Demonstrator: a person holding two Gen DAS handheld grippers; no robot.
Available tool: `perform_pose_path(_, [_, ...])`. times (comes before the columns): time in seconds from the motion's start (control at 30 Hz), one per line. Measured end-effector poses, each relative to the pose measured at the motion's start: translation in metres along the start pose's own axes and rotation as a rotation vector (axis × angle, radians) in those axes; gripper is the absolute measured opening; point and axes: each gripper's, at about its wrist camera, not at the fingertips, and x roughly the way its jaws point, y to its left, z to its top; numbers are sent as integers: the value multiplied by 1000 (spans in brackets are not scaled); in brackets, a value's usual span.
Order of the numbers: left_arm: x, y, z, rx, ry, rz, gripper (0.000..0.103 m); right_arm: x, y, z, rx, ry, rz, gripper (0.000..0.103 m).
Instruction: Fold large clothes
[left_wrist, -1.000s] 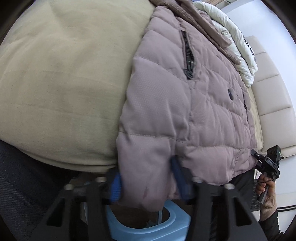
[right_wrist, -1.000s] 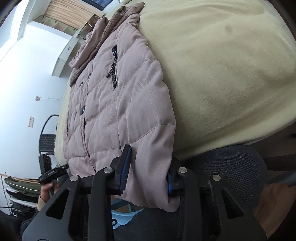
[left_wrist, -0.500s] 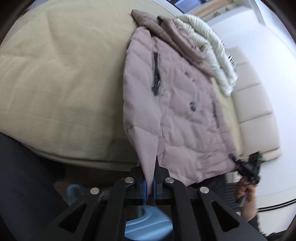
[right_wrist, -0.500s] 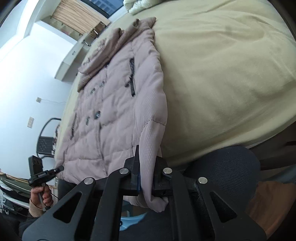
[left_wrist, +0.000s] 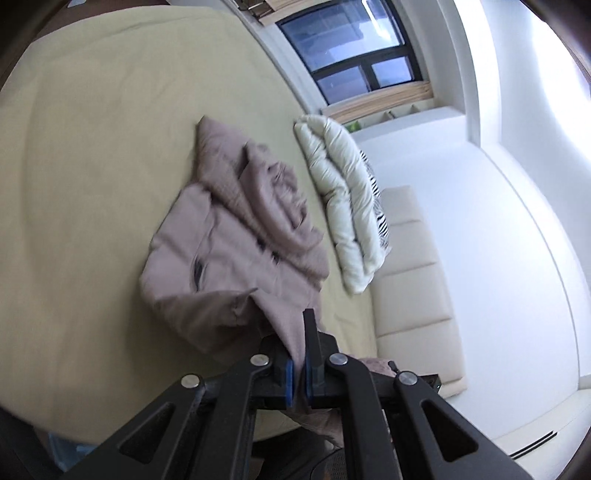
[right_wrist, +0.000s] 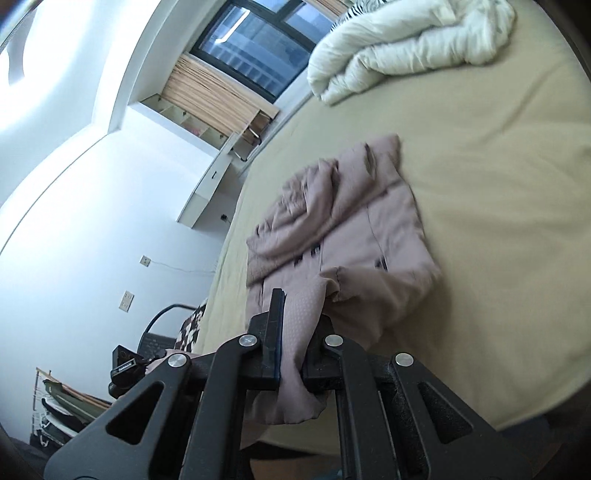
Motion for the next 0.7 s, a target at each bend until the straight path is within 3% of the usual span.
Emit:
perform_pose_path(0.33, [67,-30,141,33,-98,10,5,94,32,151,-80,-92,-65,6])
perform_pose_path(0.57, [143,-3,236,38,-138,133,5,208,13,255,-63,-113,-170,6])
perform_pose_path(0.7, [189,23,268,50,-127,210,5,279,-22,285,-20,-70,-235,6])
